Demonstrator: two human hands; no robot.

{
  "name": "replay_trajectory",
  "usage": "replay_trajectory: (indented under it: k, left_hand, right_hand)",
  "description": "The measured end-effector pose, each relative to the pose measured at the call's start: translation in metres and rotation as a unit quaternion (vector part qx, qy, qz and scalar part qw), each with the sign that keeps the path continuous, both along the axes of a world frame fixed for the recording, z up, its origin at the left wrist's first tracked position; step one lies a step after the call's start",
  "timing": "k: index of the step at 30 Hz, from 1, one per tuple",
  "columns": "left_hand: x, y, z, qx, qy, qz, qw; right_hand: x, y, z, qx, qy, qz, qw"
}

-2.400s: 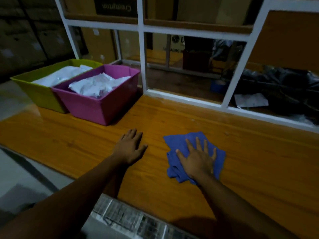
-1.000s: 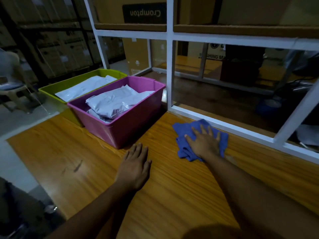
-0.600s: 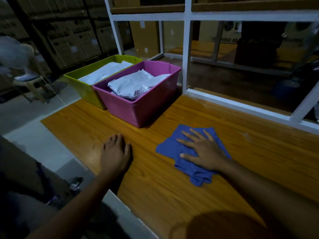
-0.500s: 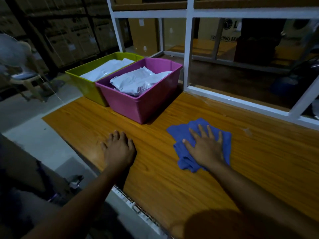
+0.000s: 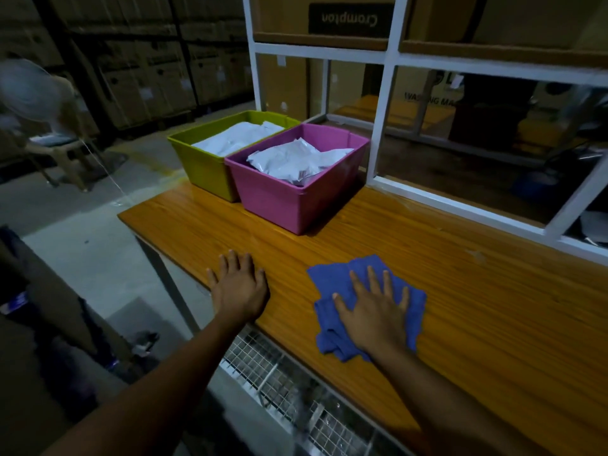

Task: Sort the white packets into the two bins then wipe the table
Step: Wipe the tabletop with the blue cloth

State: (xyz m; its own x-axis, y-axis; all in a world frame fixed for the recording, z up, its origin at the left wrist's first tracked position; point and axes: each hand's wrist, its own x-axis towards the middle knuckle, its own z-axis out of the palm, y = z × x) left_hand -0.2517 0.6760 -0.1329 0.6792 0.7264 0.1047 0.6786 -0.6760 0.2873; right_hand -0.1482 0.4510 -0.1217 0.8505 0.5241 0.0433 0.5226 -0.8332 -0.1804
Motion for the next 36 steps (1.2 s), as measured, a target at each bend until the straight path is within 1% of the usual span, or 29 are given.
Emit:
replay_trajectory:
  k: [2,5,8,9,12,14,15,16,18,21,22,23,25,26,28,31,33,34,35,36]
  left_hand:
    - [-0.001,0.001,0.0,-0.008,-0.014,0.039,0.999]
    - [0.001,0.001,-0.001,-0.008,-0.013,0.053,0.998]
    - [0.004,0.003,-0.003,-0.001,-0.009,0.049,0.999]
    - [0.002,0.008,-0.001,0.014,-0.014,0.039,0.999]
    - [-0.01,0.042,0.006,0.07,-0.033,-0.04,0.996]
    - [-0.017,0.061,0.007,0.078,-0.04,-0.083,0.993]
    - [-0.018,0.065,0.006,0.081,-0.047,-0.087,0.992]
    - [-0.018,0.067,0.004,0.081,-0.057,-0.075,0.992]
    - [-0.013,0.065,0.0,0.058,-0.061,-0.019,0.996]
    - [-0.003,0.068,-0.003,-0.009,-0.041,0.075,0.996]
    - [0.001,0.073,-0.002,-0.032,-0.048,0.11,0.992]
    - [0.004,0.078,0.001,-0.054,-0.052,0.146,0.986]
    - [0.01,0.089,0.007,-0.081,-0.049,0.197,0.976]
    - [0.011,0.097,0.008,-0.091,-0.051,0.205,0.973]
    - [0.01,0.124,0.002,-0.101,-0.059,0.208,0.971]
    - [0.0,0.188,-0.022,-0.102,-0.055,0.21,0.971]
    - [-0.009,0.207,-0.017,-0.113,-0.044,0.201,0.972]
    - [-0.011,0.207,-0.01,-0.109,-0.05,0.183,0.976]
    - [-0.01,0.209,-0.006,-0.086,-0.056,0.163,0.981]
    - [-0.01,0.211,-0.005,-0.078,-0.077,0.16,0.981]
  right_hand:
    - [0.007,0.011,0.003,-0.007,0.014,-0.027,1.0]
    - [0.026,0.028,0.002,-0.008,0.02,-0.034,0.999]
    - [0.045,0.046,0.006,-0.014,0.013,-0.005,1.0]
    - [0.048,0.051,0.007,-0.018,0.011,0.013,1.0]
    - [0.042,0.054,0.006,-0.03,-0.004,0.098,0.995]
    - [0.032,0.052,0.004,-0.029,-0.015,0.174,0.984]
    - [0.027,0.052,0.002,-0.028,-0.018,0.21,0.977]
    - [0.024,0.055,0.001,-0.025,-0.019,0.243,0.969]
    - [0.024,0.064,0.0,-0.004,-0.014,0.311,0.95]
    - [0.027,0.086,0.001,0.012,0.003,0.411,0.911]
    - [0.025,0.094,0.001,0.013,0.008,0.416,0.909]
    - [0.022,0.101,0.002,0.017,0.007,0.403,0.915]
    - [0.011,0.113,0.003,0.026,-0.002,0.344,0.938]
    - [0.006,0.119,0.002,0.028,-0.003,0.315,0.949]
    - [-0.001,0.131,-0.002,0.038,-0.016,0.295,0.955]
    - [0.002,0.151,-0.003,0.066,-0.029,0.344,0.936]
    - [0.006,0.165,-0.003,0.064,-0.003,0.364,0.929]
    - [0.006,0.171,-0.002,0.058,0.007,0.355,0.933]
    - [0.006,0.181,-0.002,0.061,0.003,0.338,0.939]
    - [0.005,0.193,-0.001,0.063,-0.004,0.319,0.946]
